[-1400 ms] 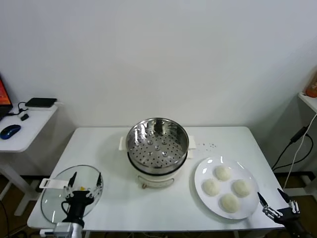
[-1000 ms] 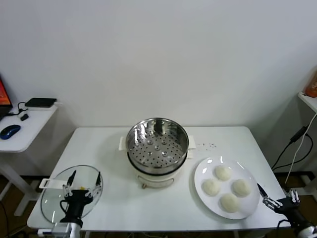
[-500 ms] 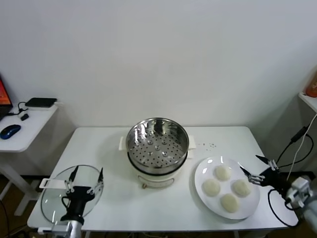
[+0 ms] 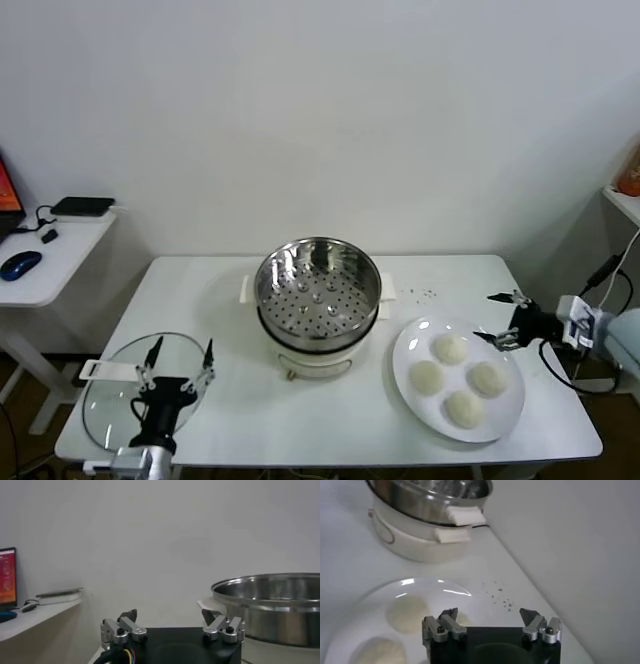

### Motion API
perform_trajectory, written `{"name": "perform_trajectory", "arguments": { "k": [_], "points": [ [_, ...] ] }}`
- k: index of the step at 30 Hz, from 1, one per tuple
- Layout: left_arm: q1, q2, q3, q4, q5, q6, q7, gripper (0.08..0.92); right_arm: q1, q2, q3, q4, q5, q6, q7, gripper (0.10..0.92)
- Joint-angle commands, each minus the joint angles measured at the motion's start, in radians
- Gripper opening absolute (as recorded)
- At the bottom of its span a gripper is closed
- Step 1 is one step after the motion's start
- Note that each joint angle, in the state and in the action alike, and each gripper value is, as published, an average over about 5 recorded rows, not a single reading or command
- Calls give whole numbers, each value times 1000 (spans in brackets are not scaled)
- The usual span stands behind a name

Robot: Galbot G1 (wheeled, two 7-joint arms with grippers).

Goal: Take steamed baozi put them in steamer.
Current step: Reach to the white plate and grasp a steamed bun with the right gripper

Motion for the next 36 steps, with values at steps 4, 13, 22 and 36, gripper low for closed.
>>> {"name": "perform_trajectory", "arguments": {
  "k": [4,13,22,36],
  "points": [
    [-7,1,-2,3,-5,1,-2,823,879,76,-948,-282,-77,62,-262,823],
    [-14,5,-6,3,-6,7,-5,823,1074,262,-1240,-452,-61,104,-299,823],
    [-20,10,-16,3,-6,15,-8,823,1011,340,-1259,-514,-81,103,-285,823],
    [-23,13,-21,10,-7,16,-9,823,950,376,-1219,-519,-62,87,-265,823]
  ]
}}
